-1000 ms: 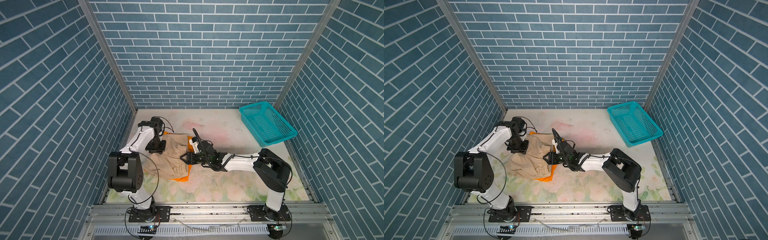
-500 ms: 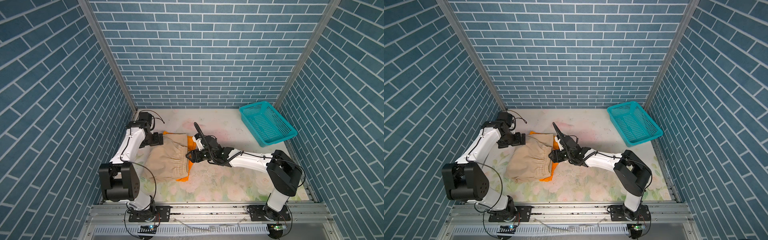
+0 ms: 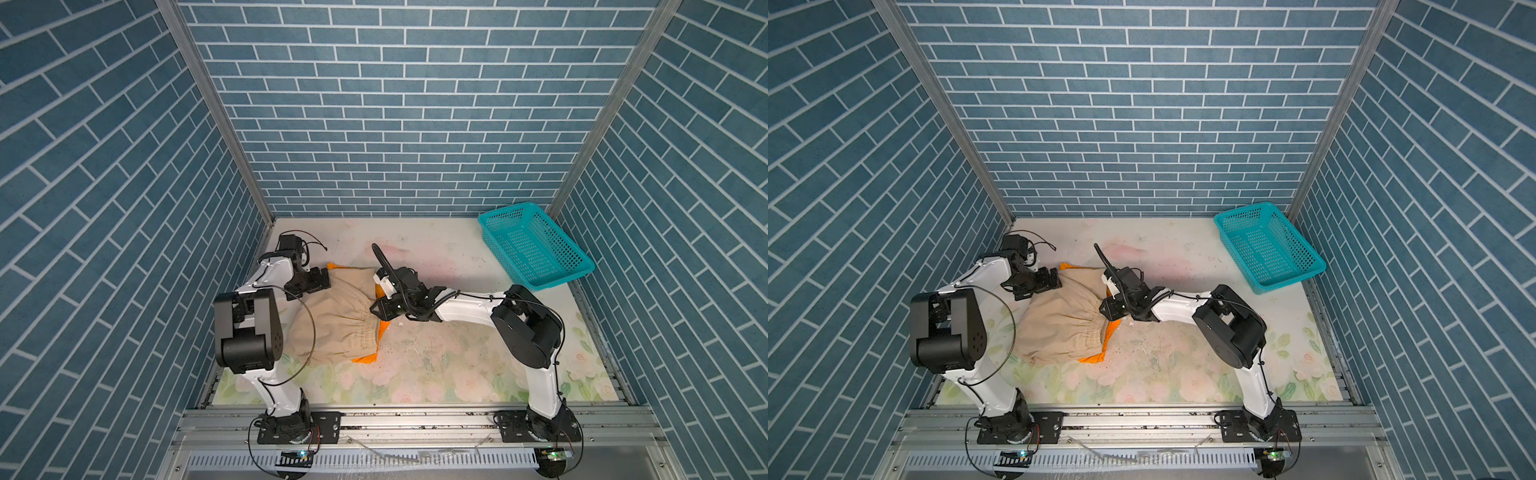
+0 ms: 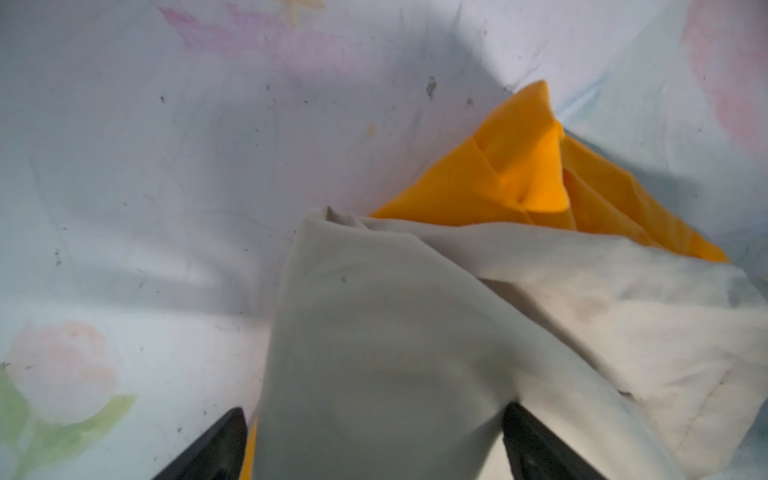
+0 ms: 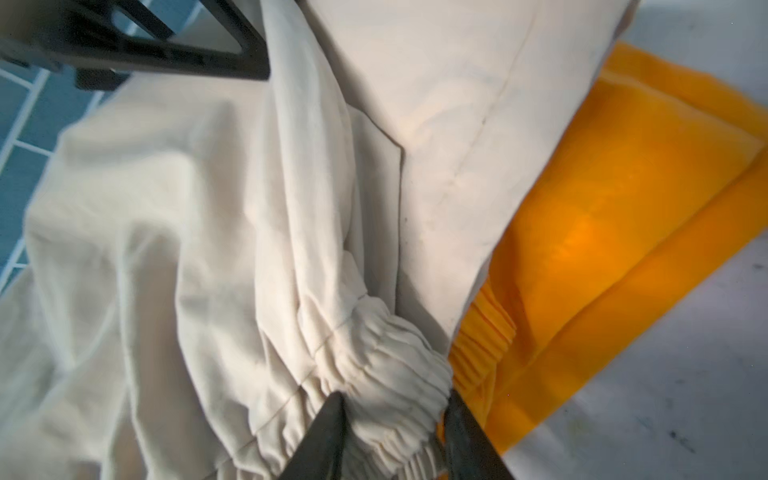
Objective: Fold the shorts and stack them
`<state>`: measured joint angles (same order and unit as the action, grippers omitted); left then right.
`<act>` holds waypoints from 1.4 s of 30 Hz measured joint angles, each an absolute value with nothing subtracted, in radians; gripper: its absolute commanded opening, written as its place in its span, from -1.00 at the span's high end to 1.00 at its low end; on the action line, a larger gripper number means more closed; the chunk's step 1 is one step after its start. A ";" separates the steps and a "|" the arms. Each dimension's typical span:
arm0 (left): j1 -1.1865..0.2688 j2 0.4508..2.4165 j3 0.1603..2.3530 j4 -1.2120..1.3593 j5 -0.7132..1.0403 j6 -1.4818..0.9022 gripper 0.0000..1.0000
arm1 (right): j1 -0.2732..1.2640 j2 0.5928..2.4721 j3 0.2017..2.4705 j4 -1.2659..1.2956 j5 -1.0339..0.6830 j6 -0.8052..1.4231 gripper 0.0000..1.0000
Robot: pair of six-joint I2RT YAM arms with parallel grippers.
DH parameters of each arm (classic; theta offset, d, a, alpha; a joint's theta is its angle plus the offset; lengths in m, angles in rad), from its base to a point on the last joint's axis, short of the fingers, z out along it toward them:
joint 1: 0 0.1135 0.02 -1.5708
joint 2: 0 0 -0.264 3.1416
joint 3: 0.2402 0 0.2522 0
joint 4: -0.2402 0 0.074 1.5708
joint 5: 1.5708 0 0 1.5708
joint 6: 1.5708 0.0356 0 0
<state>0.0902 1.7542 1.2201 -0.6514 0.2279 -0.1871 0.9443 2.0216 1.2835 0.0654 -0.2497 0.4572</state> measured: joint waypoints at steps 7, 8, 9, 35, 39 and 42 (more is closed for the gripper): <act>0.014 1.626 1.334 -0.769 0.051 -0.222 -0.99 | 0.935 1.921 1.281 0.062 -0.260 0.490 -0.40; 0.014 1.578 1.344 -0.783 0.034 -0.235 -0.99 | 0.933 1.885 1.281 0.057 -0.260 0.490 -0.42; 0.015 1.525 1.348 -0.797 0.019 -0.250 -0.99 | 0.930 1.845 1.281 0.048 -0.260 0.489 -0.45; 0.019 0.893 1.370 -1.350 0.043 -0.352 -0.99 | 1.347 2.000 1.335 -0.239 0.243 -0.088 -0.61; 0.019 0.876 1.386 -1.373 0.042 -0.347 -0.99 | 1.346 2.052 1.381 -0.255 0.308 -0.086 -0.35; 0.019 0.863 1.385 -1.387 0.039 -0.341 -0.99 | 1.336 2.089 1.438 -0.260 0.317 -0.078 -0.14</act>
<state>0.0193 0.8635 1.3853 -1.3869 0.0395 -0.3408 1.3357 2.0888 1.4380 -0.2596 0.3172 -0.0784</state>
